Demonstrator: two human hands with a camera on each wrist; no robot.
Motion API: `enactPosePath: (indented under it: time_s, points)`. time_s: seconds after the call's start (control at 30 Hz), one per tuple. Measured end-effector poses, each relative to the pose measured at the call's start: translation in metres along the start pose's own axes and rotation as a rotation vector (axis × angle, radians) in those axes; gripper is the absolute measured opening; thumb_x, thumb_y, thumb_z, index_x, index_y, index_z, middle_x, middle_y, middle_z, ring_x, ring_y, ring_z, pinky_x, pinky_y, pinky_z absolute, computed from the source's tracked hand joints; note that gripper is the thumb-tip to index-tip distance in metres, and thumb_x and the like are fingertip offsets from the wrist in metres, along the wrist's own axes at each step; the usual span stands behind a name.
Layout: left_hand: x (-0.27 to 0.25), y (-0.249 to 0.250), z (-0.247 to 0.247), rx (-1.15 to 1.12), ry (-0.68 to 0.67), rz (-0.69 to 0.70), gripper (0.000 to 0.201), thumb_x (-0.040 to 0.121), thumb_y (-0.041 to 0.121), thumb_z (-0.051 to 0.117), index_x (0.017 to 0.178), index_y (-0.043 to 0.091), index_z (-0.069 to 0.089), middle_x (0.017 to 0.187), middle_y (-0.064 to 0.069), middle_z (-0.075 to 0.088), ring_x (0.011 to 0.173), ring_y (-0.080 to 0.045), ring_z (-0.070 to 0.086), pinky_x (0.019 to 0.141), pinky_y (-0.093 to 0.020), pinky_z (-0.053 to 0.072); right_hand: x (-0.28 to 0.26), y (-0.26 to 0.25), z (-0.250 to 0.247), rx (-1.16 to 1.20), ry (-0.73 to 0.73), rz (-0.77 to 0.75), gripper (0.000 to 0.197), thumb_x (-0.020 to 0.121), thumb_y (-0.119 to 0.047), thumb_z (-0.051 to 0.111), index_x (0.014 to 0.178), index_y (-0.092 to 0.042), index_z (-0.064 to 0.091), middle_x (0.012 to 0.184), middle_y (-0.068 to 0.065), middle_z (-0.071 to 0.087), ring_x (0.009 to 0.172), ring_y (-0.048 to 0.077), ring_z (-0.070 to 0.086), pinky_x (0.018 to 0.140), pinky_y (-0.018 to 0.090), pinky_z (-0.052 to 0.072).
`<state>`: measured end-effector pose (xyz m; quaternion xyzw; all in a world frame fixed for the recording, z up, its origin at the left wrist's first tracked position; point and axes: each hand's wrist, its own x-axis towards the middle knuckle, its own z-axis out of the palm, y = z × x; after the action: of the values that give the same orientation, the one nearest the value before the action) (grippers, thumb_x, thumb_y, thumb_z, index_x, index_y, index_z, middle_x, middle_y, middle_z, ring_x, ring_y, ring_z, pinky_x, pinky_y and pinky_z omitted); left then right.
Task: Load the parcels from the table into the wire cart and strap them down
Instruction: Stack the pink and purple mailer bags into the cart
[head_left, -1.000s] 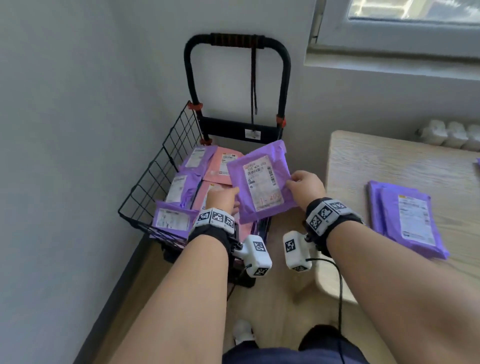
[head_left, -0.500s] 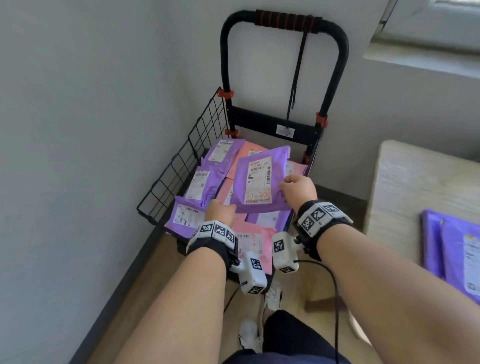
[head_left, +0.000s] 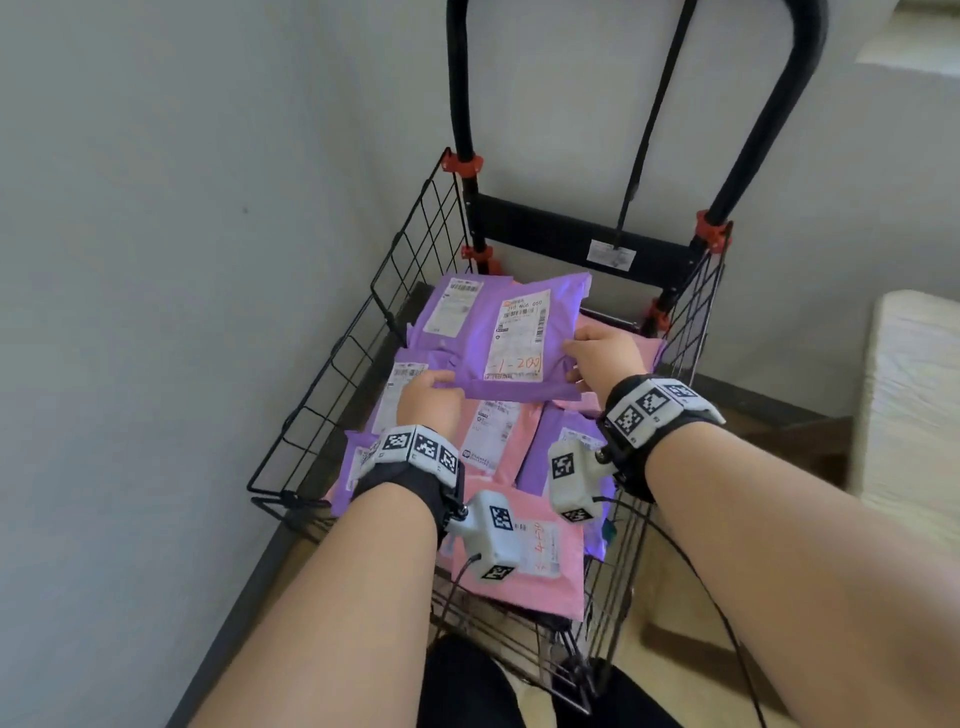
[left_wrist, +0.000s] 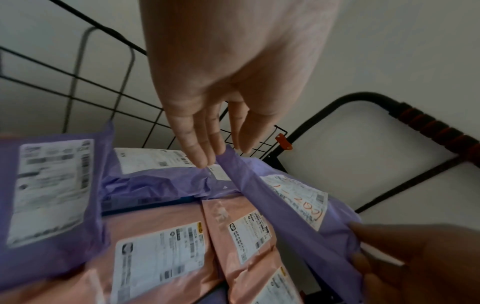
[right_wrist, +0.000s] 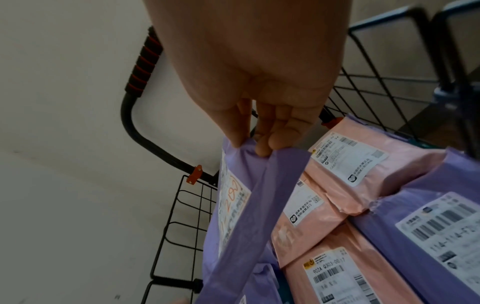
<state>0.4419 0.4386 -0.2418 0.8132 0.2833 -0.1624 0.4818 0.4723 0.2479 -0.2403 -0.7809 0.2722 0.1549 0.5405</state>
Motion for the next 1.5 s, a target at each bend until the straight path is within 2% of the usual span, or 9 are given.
enactPosePath:
  time_s: [0.27, 0.43, 0.6, 0.73, 0.8, 0.93, 1.07, 1.2, 1.5]
  points:
    - [0.078, 0.002, -0.008, 0.322, 0.02, 0.13, 0.036, 0.092, 0.008, 0.046, 0.127, 0.013, 0.056, 0.128, -0.01, 0.056, 0.109, -0.03, 0.058, 0.084, -0.03, 0.046, 0.058, -0.017, 0.058, 0.083, 0.059, 0.044, 0.029, 0.094, -0.007, 0.051, 0.066, -0.016, 0.051, 0.061, 0.005, 0.052, 0.049, 0.016, 0.051, 0.041, 0.019, 0.043]
    - [0.115, -0.009, -0.014, 0.497, -0.05, 0.207, 0.039, 0.091, 0.009, 0.044, 0.129, 0.012, 0.052, 0.129, -0.015, 0.048, 0.111, -0.033, 0.055, 0.091, -0.039, 0.048, 0.086, -0.024, 0.102, 0.11, 0.084, 0.078, 0.029, 0.094, -0.004, 0.05, 0.067, -0.013, 0.053, 0.06, 0.006, 0.051, 0.049, 0.016, 0.049, 0.038, 0.016, 0.043]
    - [0.147, -0.03, -0.018, 0.675, -0.151, 0.165, 0.036, 0.091, 0.011, 0.047, 0.126, 0.01, 0.055, 0.131, -0.015, 0.047, 0.114, -0.033, 0.054, 0.094, -0.037, 0.045, 0.109, -0.019, 0.134, 0.032, 0.109, 0.142, 0.019, 0.092, -0.002, 0.049, 0.082, -0.011, 0.061, 0.067, 0.009, 0.06, 0.062, 0.024, 0.061, 0.07, 0.038, 0.056]
    - [0.163, -0.045, -0.015, 0.753, -0.201, 0.187, 0.037, 0.09, 0.015, 0.05, 0.127, 0.017, 0.053, 0.13, -0.014, 0.047, 0.116, -0.034, 0.052, 0.095, -0.038, 0.045, 0.12, -0.018, 0.145, -0.285, 0.132, 0.168, 0.056, 0.088, -0.003, 0.05, 0.141, -0.015, 0.039, 0.133, 0.015, 0.051, 0.103, 0.031, 0.062, 0.085, 0.038, 0.053]
    - [0.168, -0.05, -0.012, 0.759, -0.205, 0.213, 0.037, 0.089, 0.015, 0.052, 0.126, 0.021, 0.054, 0.128, -0.014, 0.047, 0.114, -0.033, 0.052, 0.094, -0.037, 0.045, 0.123, -0.021, 0.15, -0.434, 0.159, 0.096, 0.065, 0.086, 0.0, 0.051, 0.145, -0.019, 0.031, 0.146, 0.015, 0.031, 0.109, 0.033, 0.057, 0.081, 0.037, 0.053]
    - [0.175, -0.052, -0.008, 0.744, -0.187, 0.239, 0.033, 0.087, 0.014, 0.055, 0.12, 0.021, 0.054, 0.128, -0.012, 0.043, 0.119, -0.032, 0.046, 0.097, -0.037, 0.043, 0.131, -0.021, 0.164, -0.761, 0.19, -0.17, 0.064, 0.081, -0.003, 0.053, 0.141, -0.022, 0.042, 0.138, 0.013, 0.037, 0.126, 0.033, 0.036, 0.097, 0.043, 0.045]
    - [0.183, -0.06, -0.005, 0.774, -0.185, 0.265, 0.038, 0.082, 0.01, 0.059, 0.118, 0.02, 0.052, 0.131, -0.011, 0.04, 0.122, -0.032, 0.04, 0.096, -0.037, 0.043, 0.15, -0.019, 0.18, -0.956, 0.014, -0.221, 0.072, 0.085, -0.009, 0.055, 0.148, -0.034, 0.03, 0.158, 0.007, 0.015, 0.146, 0.031, 0.01, 0.119, 0.049, 0.016]
    - [0.185, -0.076, -0.006, 0.808, -0.177, 0.273, 0.048, 0.079, 0.015, 0.067, 0.122, 0.024, 0.049, 0.131, -0.008, 0.039, 0.122, -0.028, 0.039, 0.088, -0.035, 0.045, 0.16, -0.009, 0.19, -0.959, -0.184, -0.145, 0.075, 0.088, -0.007, 0.049, 0.15, -0.04, 0.021, 0.159, 0.005, 0.015, 0.144, 0.033, 0.018, 0.115, 0.048, 0.025]
    - [0.189, -0.086, 0.004, 0.91, -0.187, 0.259, 0.046, 0.085, 0.018, 0.063, 0.128, 0.024, 0.048, 0.144, -0.01, 0.031, 0.132, -0.032, 0.032, 0.092, -0.038, 0.047, 0.169, 0.012, 0.203, -1.078, -0.224, -0.105, 0.071, 0.087, -0.017, 0.057, 0.142, -0.051, 0.027, 0.149, 0.002, 0.023, 0.137, 0.032, 0.022, 0.101, 0.046, 0.043]
